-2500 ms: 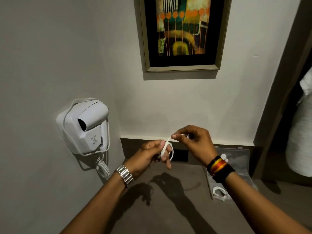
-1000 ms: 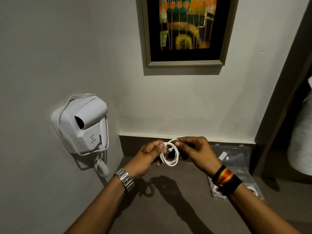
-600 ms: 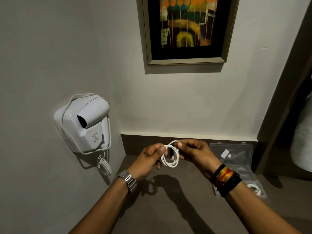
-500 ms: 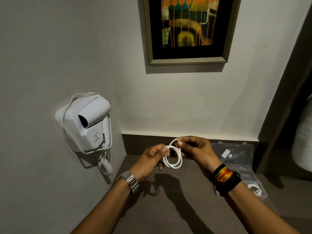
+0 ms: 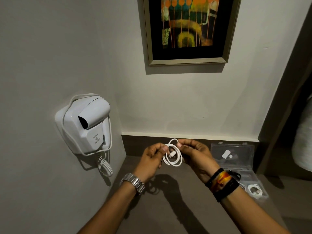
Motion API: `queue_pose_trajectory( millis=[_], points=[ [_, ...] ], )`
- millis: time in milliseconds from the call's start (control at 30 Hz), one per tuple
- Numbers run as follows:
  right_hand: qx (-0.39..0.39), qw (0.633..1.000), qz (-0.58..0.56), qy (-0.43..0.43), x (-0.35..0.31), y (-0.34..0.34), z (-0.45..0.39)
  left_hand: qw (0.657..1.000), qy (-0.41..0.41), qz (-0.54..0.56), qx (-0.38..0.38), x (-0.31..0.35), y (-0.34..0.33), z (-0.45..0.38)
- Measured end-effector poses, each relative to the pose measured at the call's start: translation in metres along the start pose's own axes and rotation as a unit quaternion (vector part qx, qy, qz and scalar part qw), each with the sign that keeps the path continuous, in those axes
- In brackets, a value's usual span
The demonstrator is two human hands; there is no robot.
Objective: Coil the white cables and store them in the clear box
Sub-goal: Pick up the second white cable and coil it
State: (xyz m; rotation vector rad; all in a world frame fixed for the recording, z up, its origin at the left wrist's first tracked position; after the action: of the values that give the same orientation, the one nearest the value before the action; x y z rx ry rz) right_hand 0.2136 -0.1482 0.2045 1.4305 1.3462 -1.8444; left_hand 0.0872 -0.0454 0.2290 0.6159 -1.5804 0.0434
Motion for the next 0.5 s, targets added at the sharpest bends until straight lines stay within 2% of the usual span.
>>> queue_pose_trajectory(
  millis=[67,133,233,367,500],
  points=[
    [-0.062,0.996,-0.019,-0.066,0.005,-0.005,0.004,1.000,-0.006,-0.009,0.028,0.002,0.004,0.000],
    [-0.099,0.990,0.011,-0.098,0.007,-0.008,0.009,0.999,-0.005,-0.033,0.042,0.003,0.006,0.000],
    [-0.136,0.986,0.079,-0.063,0.003,-0.013,0.015,0.997,-0.009,-0.062,0.045,0.002,0.007,-0.002],
    [-0.110,0.977,0.182,-0.032,0.000,-0.010,0.017,0.991,-0.010,-0.124,0.049,0.000,0.007,-0.003],
    [-0.070,0.966,0.240,-0.063,0.003,-0.007,0.017,0.987,-0.026,-0.154,0.041,-0.005,-0.004,-0.006]
  ],
)
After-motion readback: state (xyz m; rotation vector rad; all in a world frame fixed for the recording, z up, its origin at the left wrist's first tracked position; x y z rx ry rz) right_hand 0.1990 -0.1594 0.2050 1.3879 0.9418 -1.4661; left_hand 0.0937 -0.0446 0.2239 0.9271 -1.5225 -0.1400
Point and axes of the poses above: each hand's wrist, its own z-axis away from the middle knuckle, its own y-axis out of the back of the hand, x = y × z, the point moved 5 cm from there along -z, towards the middle knuckle, and after that the axes turned 13 degrees about -x, right-handed, at the moved point
